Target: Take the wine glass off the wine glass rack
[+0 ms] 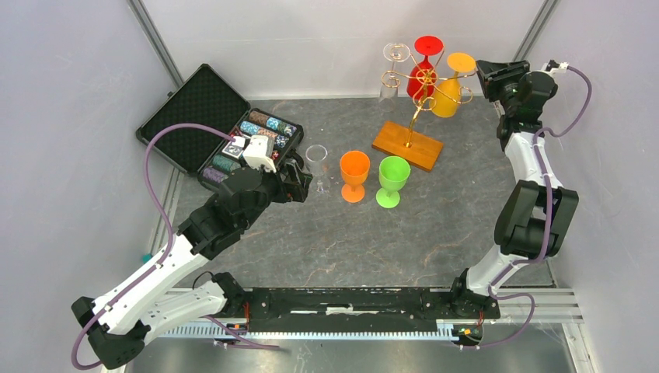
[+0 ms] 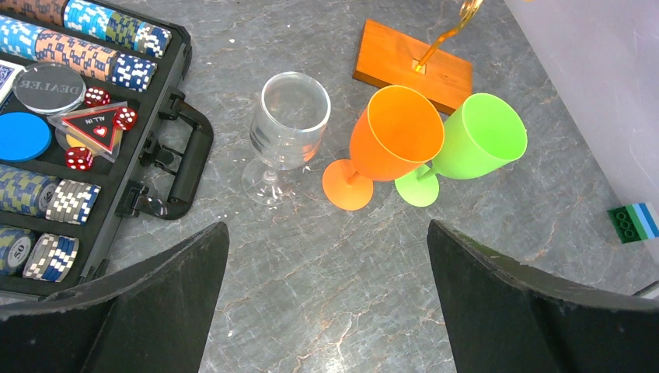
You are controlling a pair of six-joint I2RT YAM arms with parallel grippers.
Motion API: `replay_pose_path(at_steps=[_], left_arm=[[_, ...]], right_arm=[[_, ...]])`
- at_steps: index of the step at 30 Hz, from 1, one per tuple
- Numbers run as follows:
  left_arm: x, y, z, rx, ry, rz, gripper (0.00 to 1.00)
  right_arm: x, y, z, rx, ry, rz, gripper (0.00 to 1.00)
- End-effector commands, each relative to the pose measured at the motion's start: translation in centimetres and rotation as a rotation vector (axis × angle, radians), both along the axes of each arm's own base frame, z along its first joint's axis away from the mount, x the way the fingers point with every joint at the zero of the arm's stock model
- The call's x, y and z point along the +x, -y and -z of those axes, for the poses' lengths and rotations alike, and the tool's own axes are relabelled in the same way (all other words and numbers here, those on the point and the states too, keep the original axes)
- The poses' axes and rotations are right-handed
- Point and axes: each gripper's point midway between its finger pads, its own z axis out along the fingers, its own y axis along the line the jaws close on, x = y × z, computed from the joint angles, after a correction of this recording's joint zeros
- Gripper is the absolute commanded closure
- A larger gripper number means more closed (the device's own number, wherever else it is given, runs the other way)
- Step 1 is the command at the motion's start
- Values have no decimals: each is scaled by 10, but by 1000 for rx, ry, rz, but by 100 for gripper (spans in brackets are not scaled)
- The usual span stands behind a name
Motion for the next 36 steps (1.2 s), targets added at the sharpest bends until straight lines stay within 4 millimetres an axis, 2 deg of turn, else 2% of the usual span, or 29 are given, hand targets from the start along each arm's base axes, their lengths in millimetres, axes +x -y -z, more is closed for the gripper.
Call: replay_pose_path(at_steps=[1,7,18,27,36], left_arm=[[1,-2,-12,-55,22,-28,0],[1,-2,-12,-58,22,-29,0],[1,-2,-12,-58,20,-30,0],[1,-3,-11,-59,19,-33,0],[1,-4,-10,-57,16,-34,0]], right_arm=[[0,-4,-40,-26,110,-22,57],[-1,-3,-46,-70,131,-15,50],[-3,-3,-47,-103,162,-10,48],[2,-9,-30,-112,89,-62,54],[2,-10,-37,-105,116,-63,73]])
